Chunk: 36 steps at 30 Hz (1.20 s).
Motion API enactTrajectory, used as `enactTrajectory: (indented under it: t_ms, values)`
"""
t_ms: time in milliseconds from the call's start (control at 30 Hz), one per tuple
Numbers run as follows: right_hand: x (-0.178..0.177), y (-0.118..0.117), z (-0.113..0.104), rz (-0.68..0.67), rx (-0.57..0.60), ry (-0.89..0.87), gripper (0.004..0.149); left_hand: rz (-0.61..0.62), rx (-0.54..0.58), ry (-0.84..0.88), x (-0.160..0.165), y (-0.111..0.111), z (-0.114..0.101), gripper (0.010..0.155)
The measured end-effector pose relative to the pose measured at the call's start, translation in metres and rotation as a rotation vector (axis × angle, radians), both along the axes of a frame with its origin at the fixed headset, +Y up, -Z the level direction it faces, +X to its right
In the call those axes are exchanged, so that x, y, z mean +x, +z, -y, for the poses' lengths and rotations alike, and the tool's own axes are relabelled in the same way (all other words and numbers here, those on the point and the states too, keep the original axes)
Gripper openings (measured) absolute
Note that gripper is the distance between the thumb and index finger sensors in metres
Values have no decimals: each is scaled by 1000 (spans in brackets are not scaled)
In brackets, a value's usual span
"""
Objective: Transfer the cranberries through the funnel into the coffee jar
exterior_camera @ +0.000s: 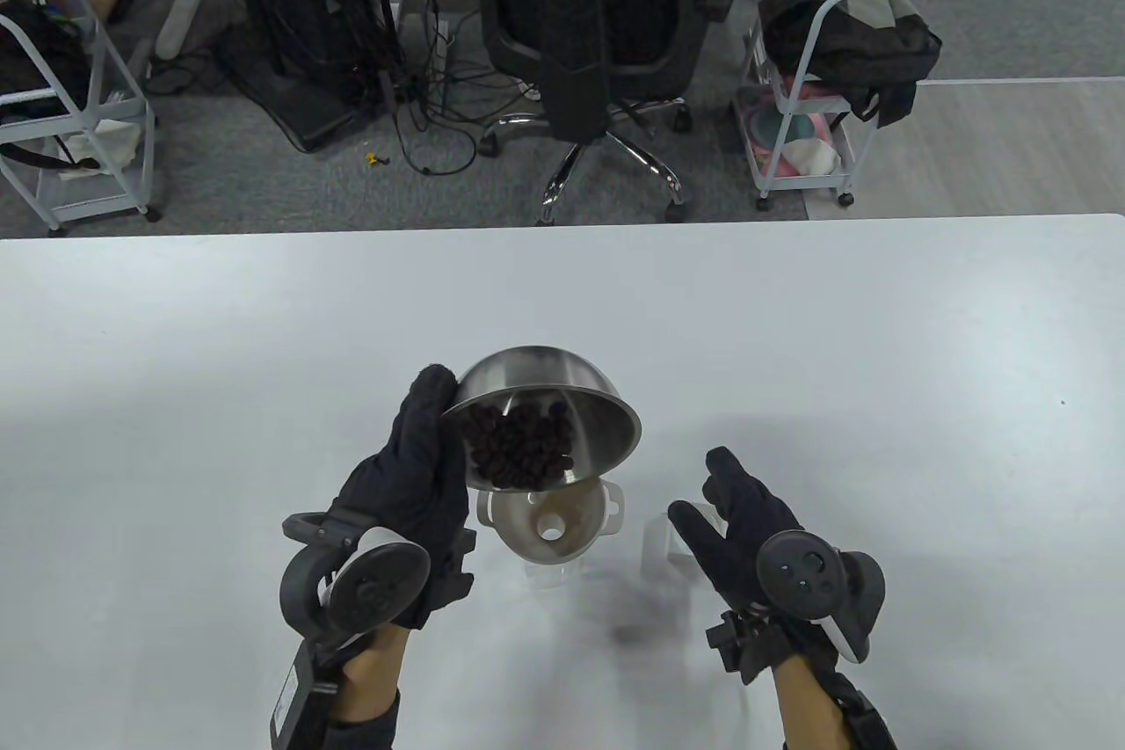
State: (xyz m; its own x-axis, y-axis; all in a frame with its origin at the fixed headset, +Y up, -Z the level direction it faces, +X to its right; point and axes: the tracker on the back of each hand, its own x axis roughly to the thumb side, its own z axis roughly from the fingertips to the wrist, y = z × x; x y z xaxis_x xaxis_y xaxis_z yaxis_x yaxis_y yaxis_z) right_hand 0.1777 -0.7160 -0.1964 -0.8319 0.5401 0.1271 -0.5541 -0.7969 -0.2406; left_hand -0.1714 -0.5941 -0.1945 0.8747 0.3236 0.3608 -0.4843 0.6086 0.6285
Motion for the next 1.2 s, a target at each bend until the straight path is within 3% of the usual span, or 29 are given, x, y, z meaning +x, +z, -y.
enactTrajectory:
  t_ms: [1200]
  values:
    - [-1, 0, 1, -6, -6, 1, 77, -3, 30, -38, 4, 3, -1, 36]
